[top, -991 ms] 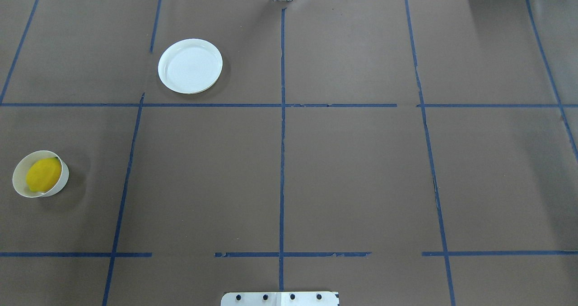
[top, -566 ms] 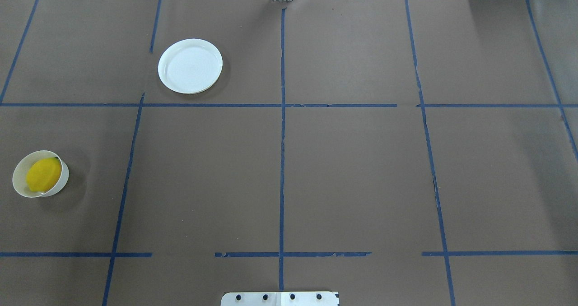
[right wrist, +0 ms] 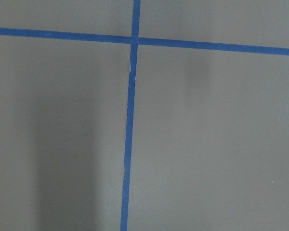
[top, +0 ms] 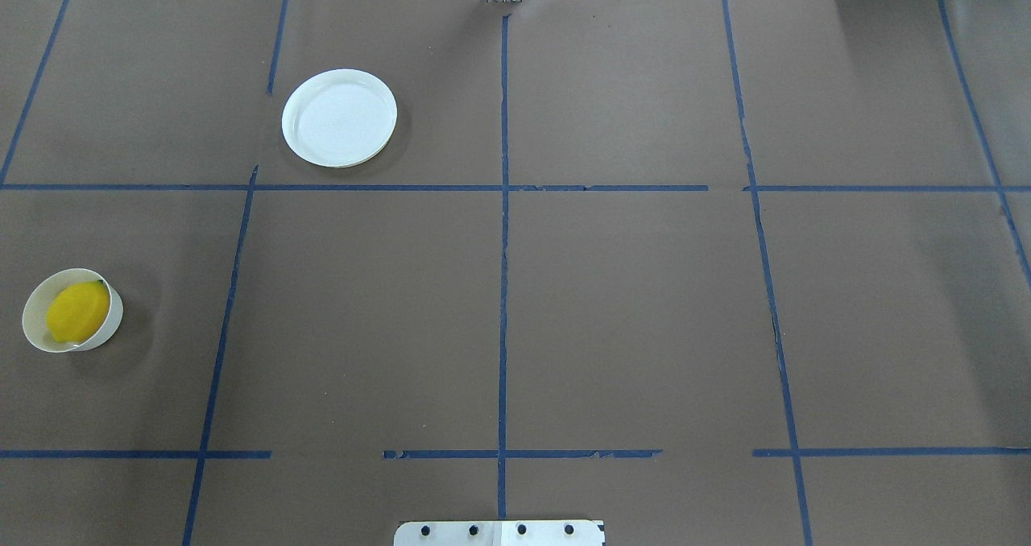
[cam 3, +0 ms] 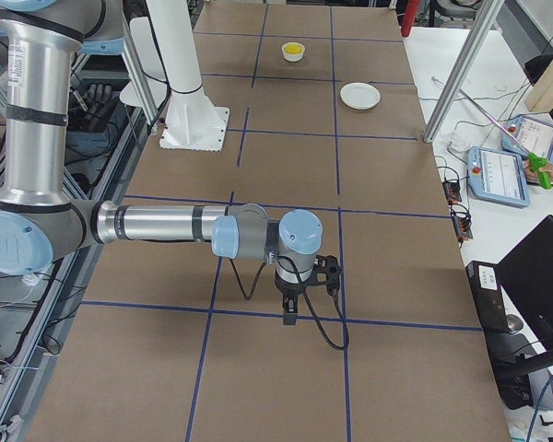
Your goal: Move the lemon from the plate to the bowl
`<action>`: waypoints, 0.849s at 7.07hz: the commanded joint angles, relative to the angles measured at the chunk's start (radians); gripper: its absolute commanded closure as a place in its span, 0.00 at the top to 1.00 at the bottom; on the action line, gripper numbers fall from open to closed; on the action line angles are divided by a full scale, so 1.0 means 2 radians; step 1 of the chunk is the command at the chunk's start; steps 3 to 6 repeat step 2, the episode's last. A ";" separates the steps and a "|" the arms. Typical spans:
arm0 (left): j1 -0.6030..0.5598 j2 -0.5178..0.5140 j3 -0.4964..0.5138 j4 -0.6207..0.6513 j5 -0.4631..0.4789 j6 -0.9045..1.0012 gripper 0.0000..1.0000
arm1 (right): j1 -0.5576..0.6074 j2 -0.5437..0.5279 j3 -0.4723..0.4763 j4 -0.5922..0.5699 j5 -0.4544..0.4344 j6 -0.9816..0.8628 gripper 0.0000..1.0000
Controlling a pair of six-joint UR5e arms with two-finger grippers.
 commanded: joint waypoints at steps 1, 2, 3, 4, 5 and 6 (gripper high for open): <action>0.000 0.000 -0.001 0.000 0.000 0.000 1.00 | 0.000 0.000 0.000 0.000 -0.001 0.000 1.00; 0.000 0.000 -0.001 0.000 0.000 0.000 1.00 | 0.000 0.000 0.000 0.000 -0.001 0.000 1.00; 0.000 0.000 -0.001 0.000 0.000 0.000 1.00 | 0.000 0.000 0.000 0.000 -0.001 0.000 1.00; 0.000 0.000 -0.001 0.000 0.000 0.000 1.00 | 0.000 0.000 0.000 0.000 -0.001 0.000 1.00; 0.000 0.000 -0.001 0.000 0.000 0.000 1.00 | 0.000 0.000 0.000 0.000 -0.001 0.000 1.00; 0.000 0.000 -0.001 0.000 0.000 0.000 1.00 | 0.000 0.000 0.000 0.000 -0.001 0.000 1.00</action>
